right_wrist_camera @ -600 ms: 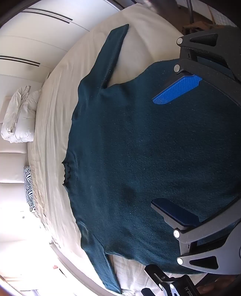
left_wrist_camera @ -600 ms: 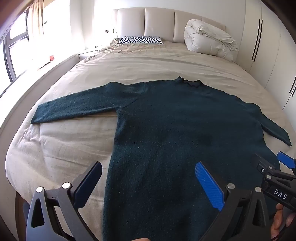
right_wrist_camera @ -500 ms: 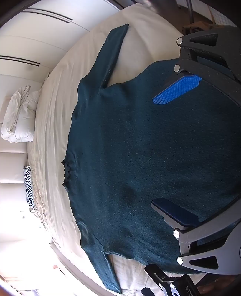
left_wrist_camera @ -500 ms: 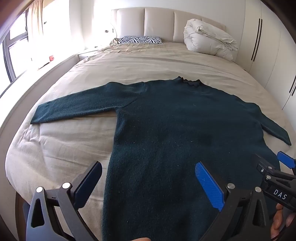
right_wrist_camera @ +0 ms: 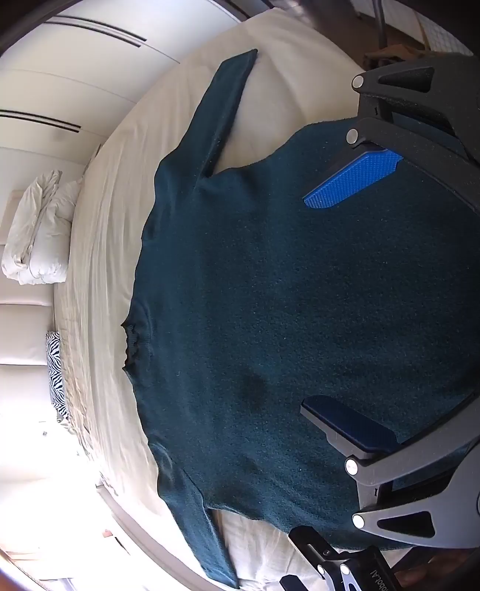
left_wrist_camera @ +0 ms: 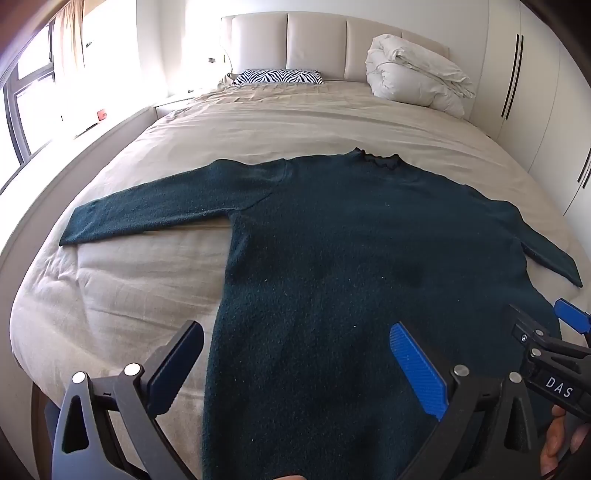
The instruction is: Fold small clothes
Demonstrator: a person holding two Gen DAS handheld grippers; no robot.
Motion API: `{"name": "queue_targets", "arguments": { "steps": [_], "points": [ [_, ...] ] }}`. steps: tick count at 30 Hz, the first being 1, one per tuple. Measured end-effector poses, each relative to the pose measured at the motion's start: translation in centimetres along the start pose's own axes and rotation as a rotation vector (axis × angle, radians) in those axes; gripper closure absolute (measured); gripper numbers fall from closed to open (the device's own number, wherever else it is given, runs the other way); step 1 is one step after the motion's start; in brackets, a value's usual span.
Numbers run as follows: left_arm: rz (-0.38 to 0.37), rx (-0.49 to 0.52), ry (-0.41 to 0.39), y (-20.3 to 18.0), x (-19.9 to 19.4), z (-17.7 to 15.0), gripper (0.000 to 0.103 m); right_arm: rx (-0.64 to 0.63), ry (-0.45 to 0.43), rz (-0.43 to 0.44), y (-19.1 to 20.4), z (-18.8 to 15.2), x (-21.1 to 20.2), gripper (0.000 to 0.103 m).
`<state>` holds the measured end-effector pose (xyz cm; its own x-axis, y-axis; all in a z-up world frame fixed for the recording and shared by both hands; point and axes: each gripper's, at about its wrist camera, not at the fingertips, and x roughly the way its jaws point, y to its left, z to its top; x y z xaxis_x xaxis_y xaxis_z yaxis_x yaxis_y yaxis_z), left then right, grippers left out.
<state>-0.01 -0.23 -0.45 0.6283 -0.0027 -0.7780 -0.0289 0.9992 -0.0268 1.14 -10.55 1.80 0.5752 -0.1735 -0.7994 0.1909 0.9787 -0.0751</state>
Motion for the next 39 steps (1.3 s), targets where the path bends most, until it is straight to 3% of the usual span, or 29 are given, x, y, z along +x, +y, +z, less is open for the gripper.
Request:
{"name": "queue_targets", "arguments": {
  "steps": [39],
  "points": [
    [0.000,0.000,0.006,0.08,0.22,-0.58,0.000,-0.004,-0.001,-0.006,0.11,-0.17,-0.08,0.000]
  ]
}}
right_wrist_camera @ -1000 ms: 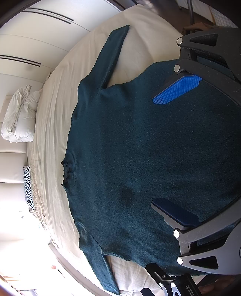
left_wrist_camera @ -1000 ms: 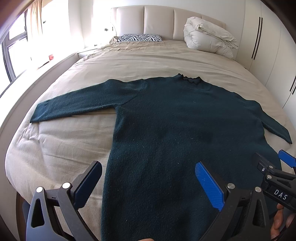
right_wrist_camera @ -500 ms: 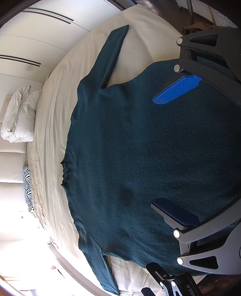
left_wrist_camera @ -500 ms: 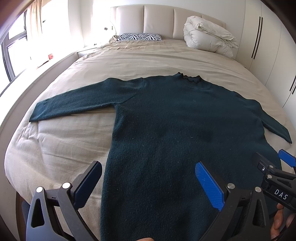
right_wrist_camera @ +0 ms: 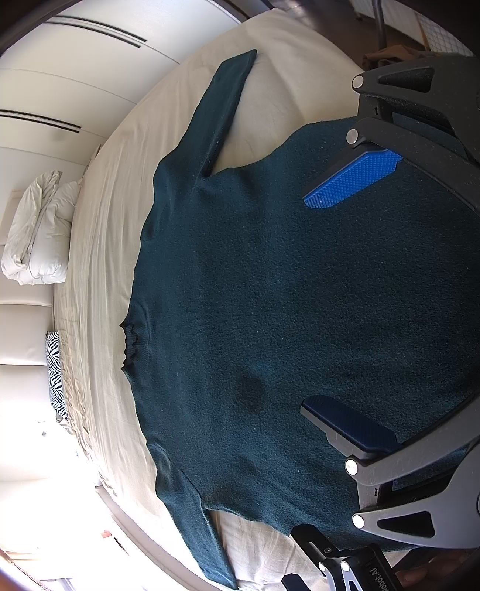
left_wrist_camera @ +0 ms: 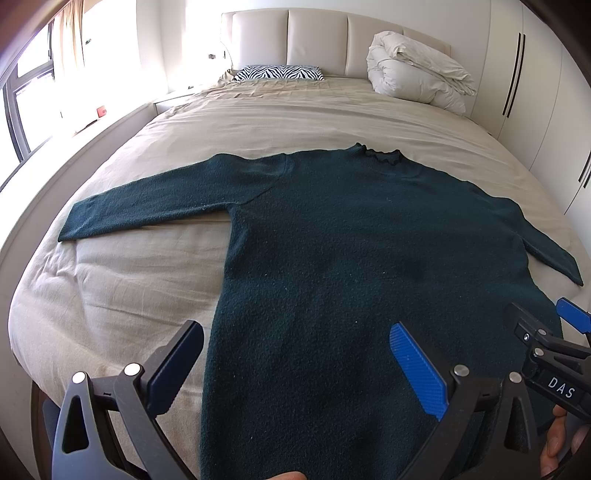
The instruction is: Fold small clothes
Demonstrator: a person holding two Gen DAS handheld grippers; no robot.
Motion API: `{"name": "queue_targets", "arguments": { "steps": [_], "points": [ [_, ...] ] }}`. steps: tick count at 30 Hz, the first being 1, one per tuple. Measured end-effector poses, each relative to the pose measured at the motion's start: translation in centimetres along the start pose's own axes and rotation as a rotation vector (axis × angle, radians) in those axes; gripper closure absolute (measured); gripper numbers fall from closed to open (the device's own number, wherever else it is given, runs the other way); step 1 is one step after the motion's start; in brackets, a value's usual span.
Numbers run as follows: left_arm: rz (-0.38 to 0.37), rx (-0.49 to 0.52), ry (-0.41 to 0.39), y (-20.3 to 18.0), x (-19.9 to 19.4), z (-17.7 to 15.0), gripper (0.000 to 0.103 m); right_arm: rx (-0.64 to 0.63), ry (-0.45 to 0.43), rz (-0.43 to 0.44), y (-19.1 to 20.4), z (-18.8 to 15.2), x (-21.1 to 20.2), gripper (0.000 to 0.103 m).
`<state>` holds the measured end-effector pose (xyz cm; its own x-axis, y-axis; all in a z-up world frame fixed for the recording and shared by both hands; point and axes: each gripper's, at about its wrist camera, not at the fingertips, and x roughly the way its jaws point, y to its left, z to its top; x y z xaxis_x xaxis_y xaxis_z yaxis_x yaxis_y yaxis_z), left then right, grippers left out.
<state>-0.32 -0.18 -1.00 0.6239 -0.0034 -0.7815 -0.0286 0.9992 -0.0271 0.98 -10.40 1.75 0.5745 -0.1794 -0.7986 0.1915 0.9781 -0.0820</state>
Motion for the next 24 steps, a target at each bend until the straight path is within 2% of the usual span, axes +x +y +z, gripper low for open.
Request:
{"name": "queue_targets", "arguments": {
  "steps": [24],
  "points": [
    [-0.008,-0.015,0.017,0.64,0.62,-0.30,0.000,-0.008,0.012,-0.005,0.45,-0.04,0.46,0.000]
  ]
}}
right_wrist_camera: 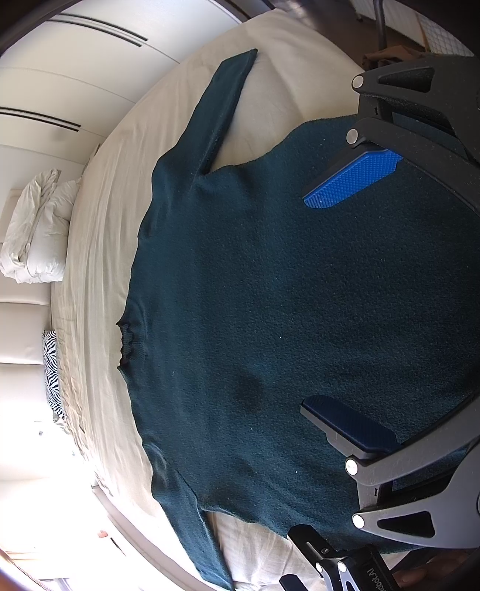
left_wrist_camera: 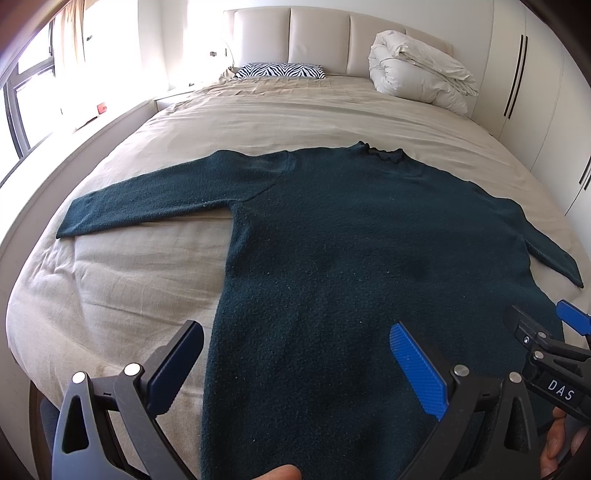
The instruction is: Fold small clothes
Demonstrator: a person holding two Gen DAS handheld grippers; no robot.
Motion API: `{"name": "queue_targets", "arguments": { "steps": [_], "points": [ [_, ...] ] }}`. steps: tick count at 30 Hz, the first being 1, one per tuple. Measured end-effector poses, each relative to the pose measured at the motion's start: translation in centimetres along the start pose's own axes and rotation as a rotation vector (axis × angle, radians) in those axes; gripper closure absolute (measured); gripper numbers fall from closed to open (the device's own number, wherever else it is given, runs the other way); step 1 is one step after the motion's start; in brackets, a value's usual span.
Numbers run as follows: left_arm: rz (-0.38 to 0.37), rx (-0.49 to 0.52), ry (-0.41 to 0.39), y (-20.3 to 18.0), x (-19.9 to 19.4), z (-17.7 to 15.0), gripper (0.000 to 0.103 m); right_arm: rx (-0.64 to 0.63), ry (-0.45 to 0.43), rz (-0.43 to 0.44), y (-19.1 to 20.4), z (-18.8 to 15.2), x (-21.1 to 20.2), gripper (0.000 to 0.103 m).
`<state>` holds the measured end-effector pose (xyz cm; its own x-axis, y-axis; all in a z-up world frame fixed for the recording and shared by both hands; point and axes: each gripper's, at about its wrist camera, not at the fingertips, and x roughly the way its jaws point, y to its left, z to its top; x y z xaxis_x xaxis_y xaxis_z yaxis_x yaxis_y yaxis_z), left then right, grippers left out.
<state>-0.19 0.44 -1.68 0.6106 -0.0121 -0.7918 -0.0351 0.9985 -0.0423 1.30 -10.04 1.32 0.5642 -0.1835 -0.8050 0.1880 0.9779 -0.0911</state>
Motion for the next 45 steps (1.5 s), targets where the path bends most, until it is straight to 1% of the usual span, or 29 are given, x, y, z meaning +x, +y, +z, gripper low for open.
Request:
{"name": "queue_targets", "arguments": {
  "steps": [3,6,7,10,11,14,15,16,17,18,19,21,24,25,27,29,31,32,33,36,39,41,43,45],
  "points": [
    [-0.026,-0.031,0.011,1.1,0.3,0.2,0.000,-0.007,0.004,-0.001,0.2,0.1,0.2,0.000],
    [-0.073,-0.097,0.009,3.2,0.4,0.8,0.000,-0.017,0.006,0.000,0.5,0.2,0.4,0.000],
    [-0.096,-0.127,0.010,4.2,0.5,1.2,0.000,-0.022,0.007,0.000,0.6,0.3,0.5,0.000],
    [-0.241,-0.246,0.017,7.8,1.2,2.1,0.000,-0.026,0.002,0.004,0.9,0.7,0.6,0.000],
    [-0.275,-0.283,0.019,9.0,1.5,2.4,0.000,-0.025,0.000,0.009,0.9,0.8,0.7,0.000],
    [-0.303,-0.367,-0.005,12.5,1.8,2.8,0.000,-0.021,-0.009,0.050,1.2,1.5,0.7,0.000],
    [-0.325,-0.393,-0.010,13.6,1.9,2.9,0.000,-0.021,-0.015,0.066,1.3,1.7,0.6,0.000],
    [-0.353,-0.416,-0.003,14.6,2.2,3.0,0.000,-0.022,-0.023,0.080,1.5,2.0,0.6,0.000],
    [-0.371,-0.443,0.027,15.7,2.6,3.0,0.000,-0.024,-0.032,0.093,1.6,2.2,0.4,0.000],
    [-0.365,-0.494,0.054,16.9,2.9,2.9,0.000,-0.027,-0.040,0.105,1.9,2.4,0.3,0.000],
    [-0.361,-0.552,0.060,18.3,3.1,2.7,0.000,-0.029,-0.046,0.117,2.0,2.7,0.3,0.000],
    [-0.382,-0.648,0.010,21.5,3.1,2.6,0.000,-0.035,-0.057,0.137,2.6,3.2,0.2,0.000],
    [-0.333,-0.744,-0.056,26.2,3.0,3.1,0.000,-0.031,-0.063,0.166,3.1,3.8,0.3,0.000],
    [-0.333,-0.783,-0.072,27.8,3.2,3.3,0.000,-0.022,-0.062,0.178,3.2,4.0,0.4,0.000],
    [-0.378,-0.882,-0.131,31.2,4.0,3.3,0.001,0.008,-0.048,0.215,3.2,4.4,0.7,0.000],
    [-0.404,-0.992,-0.189,34.2,4.8,3.2,0.002,0.052,-0.031,0.259,3.0,4.7,1.2,0.000],
    [-0.430,-1.090,-0.228,36.5,6.0,3.2,0.012,0.085,-0.014,0.304,3.1,5.0,1.8,0.000],
    [-0.437,-1.129,-0.235,37.4,6.7,3.2,0.020,0.093,-0.002,0.325,3.2,5.0,2.0,0.001],
    [-0.441,-1.160,-0.239,37.9,7.5,3.2,0.024,0.099,0.006,0.340,3.2,5.0,2.2,0.002],
    [-0.464,-1.256,-0.257,39.1,9.5,3.1,0.025,0.112,0.027,0.361,3.5,5.3,3.0,0.004],
    [-0.444,-1.367,-0.247,39.6,11.5,2.2,0.025,0.136,0.046,0.384,3.5,5.4,3.8,0.007],
    [-0.433,-1.417,-0.267,39.9,12.1,1.8,0.025,0.152,0.054,0.393,3.3,5.4,4.3,0.007],
    [-0.421,-1.437,-0.300,40.3,12.3,1.9,0.025,0.161,0.052,0.396,3.0,5.4,4.6,0.009],
    [-0.399,-1.431,-0.325,41.0,12.6,2.5,0.027,0.167,0.057,0.396,2.8,5.4,5.0,0.012]
  ]
}}
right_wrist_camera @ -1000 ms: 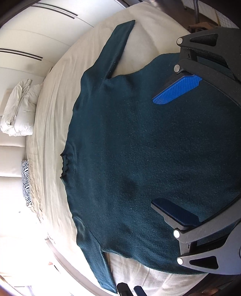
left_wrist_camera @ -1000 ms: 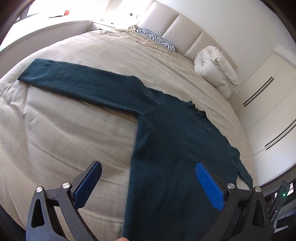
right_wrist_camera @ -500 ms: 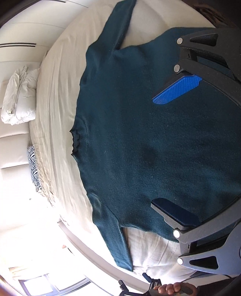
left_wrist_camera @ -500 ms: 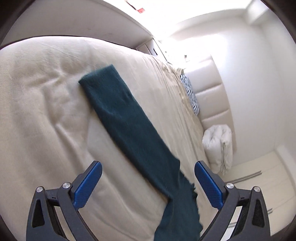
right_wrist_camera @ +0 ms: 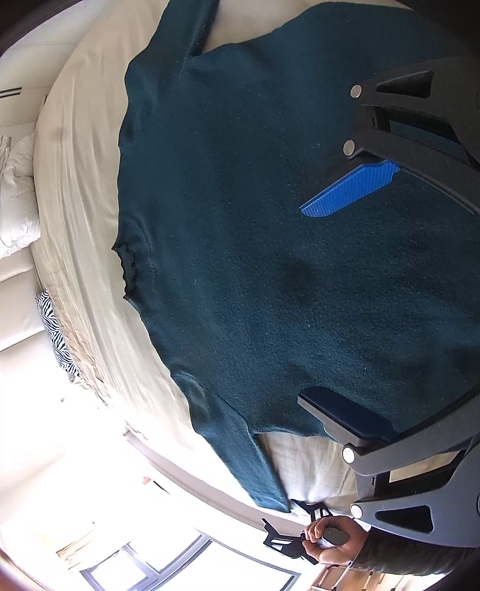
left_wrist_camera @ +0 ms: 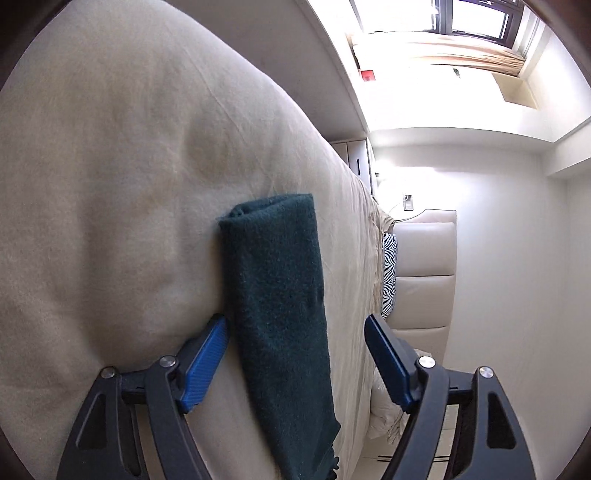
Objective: Fold small clothes
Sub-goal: 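Grasp the sweater sleeve cuff with the left gripper and lift it, then carry the sleeve across the sweater body with the left gripper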
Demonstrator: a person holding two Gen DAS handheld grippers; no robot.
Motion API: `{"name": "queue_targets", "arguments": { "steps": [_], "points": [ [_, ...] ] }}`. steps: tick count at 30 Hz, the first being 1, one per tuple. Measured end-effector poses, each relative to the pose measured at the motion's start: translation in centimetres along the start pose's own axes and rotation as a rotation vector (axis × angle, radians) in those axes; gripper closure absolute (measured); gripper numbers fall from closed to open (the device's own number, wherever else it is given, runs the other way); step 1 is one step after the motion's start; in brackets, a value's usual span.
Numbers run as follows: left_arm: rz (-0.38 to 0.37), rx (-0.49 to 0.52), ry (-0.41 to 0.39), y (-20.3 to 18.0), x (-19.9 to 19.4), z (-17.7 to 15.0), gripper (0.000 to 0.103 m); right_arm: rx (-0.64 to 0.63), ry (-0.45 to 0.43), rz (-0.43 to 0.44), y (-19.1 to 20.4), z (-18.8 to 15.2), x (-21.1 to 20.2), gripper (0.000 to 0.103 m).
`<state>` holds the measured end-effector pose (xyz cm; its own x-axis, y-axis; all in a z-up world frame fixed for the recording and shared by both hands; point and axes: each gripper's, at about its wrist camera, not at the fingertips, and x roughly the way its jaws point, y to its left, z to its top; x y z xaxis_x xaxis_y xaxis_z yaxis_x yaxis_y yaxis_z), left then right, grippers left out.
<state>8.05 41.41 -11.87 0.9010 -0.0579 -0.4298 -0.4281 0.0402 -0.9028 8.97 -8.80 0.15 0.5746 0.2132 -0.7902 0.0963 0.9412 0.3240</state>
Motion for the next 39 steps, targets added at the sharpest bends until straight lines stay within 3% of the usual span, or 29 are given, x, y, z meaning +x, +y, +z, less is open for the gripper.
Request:
{"name": "queue_targets", "arguments": {
  "steps": [2,4,5,6,8,10,12,14,17,20,21,23,27,29,33,39],
  "points": [
    [0.012,0.000,-0.018,-0.3,0.5,0.7,0.032,0.019,0.009,0.010,-0.6,0.1,0.3,0.016],
    [0.022,0.025,-0.009,-0.8,1.5,1.3,0.054,0.042,0.012,0.020,-1.3,0.1,0.5,0.019],
    [0.039,0.051,0.013,-1.3,2.2,1.2,0.080,0.050,0.014,0.022,-1.7,0.2,0.6,0.020],
    [0.069,0.076,0.032,-1.7,3.0,0.9,0.097,0.059,0.017,0.026,-2.1,0.2,0.8,0.021],
    [0.098,0.134,0.044,-2.9,3.7,0.0,0.097,0.079,0.022,0.041,-2.8,0.1,0.9,0.027],
    [0.111,0.260,0.056,-5.7,4.1,-1.8,0.097,0.109,0.030,0.067,-3.7,0.2,1.2,0.032],
    [0.111,0.457,0.099,-9.7,4.9,-5.4,0.096,0.137,0.031,0.085,-4.8,0.3,1.3,0.037],
    [0.110,0.713,0.155,-14.1,5.9,-11.1,0.096,0.156,0.033,0.096,-5.7,0.6,1.5,0.043],
    [0.116,1.172,0.250,-18.1,6.5,-23.7,0.096,0.206,0.022,0.139,-7.5,1.4,1.5,0.044],
    [0.168,1.662,0.248,-15.9,6.1,-36.5,0.096,0.256,0.026,0.217,-8.9,2.9,2.0,0.044],
    [0.181,1.787,0.231,-14.6,6.0,-39.6,0.096,0.266,0.035,0.247,-9.1,3.3,2.3,0.044],
    [0.203,1.940,0.221,-11.9,5.8,-43.3,0.096,0.290,0.073,0.330,-9.3,4.2,3.6,0.044],
    [0.257,2.066,0.200,-8.9,5.9,-45.2,0.095,0.372,0.198,0.489,-8.9,5.7,8.2,0.044],
    [0.260,2.104,0.178,-7.5,4.3,-45.4,0.095,0.399,0.242,0.519,-8.1,6.2,10.3,0.044],
    [0.265,2.137,0.157,-6.9,4.2,-45.6,0.094,0.485,0.346,0.616,-6.3,7.2,15.0,0.043],
    [0.278,2.172,0.138,-6.0,3.6,-46.5,0.091,0.514,0.407,0.712,-4.1,8.9,18.7,0.042]
  ]
}}
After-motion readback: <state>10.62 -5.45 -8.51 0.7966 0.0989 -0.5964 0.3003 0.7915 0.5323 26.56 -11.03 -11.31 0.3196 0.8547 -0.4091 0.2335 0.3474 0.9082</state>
